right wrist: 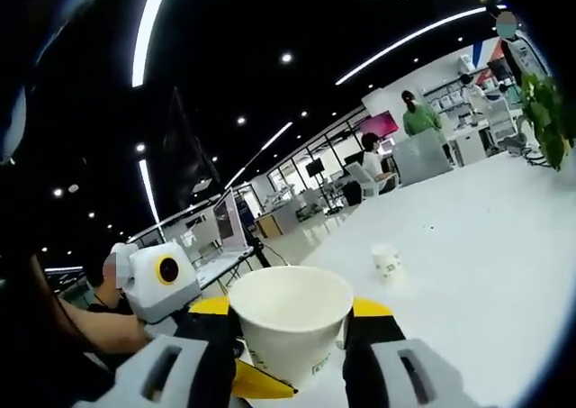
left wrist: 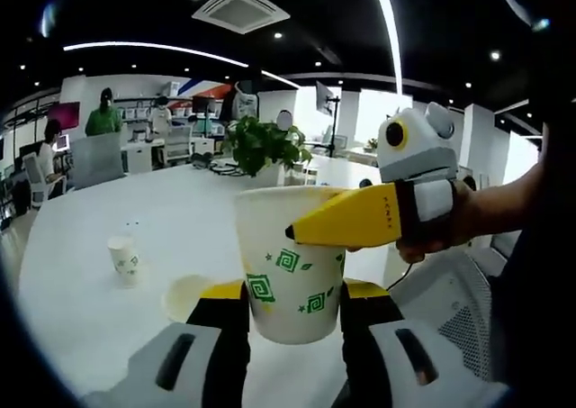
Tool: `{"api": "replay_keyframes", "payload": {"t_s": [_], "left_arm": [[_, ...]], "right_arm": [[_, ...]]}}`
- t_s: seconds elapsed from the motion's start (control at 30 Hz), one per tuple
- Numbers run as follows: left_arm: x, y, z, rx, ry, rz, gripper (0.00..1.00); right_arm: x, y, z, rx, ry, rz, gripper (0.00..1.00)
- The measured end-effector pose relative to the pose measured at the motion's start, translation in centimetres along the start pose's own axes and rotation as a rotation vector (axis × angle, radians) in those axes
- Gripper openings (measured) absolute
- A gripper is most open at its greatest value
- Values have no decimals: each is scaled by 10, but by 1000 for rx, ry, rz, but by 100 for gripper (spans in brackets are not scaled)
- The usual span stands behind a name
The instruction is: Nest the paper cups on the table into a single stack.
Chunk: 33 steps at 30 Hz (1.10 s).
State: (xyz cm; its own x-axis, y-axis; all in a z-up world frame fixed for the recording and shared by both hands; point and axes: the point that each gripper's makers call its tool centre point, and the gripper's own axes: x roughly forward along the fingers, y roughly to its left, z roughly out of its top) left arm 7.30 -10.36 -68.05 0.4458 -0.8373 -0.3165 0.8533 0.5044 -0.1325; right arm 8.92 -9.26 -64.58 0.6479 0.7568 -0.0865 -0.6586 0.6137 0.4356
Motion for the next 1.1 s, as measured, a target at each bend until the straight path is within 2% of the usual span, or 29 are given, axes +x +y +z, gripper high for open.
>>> {"api": "replay_keyframes", "payload": {"t_s": [0.53,0.8,0.97,1.03,1.1], "left_arm": [[-6,8,-7,20,44,-10,35],[-18,13,-17,67,119,-13,35],[-26,21,-9,59,118,-9,35],[-29,27,-3,80,102,-4,35],[-31,37,-2,87,113,19,34]], "right_arm": [[-2,0,3,-36,-17,-11,40],[-6,-7,0,-127,6,-48,40],[-8,-8,-5,-172,26,-65,40],[-9,-9,-7,-195,33,-74,40],[-10,-9,-8,-207,39,-76,40]]}}
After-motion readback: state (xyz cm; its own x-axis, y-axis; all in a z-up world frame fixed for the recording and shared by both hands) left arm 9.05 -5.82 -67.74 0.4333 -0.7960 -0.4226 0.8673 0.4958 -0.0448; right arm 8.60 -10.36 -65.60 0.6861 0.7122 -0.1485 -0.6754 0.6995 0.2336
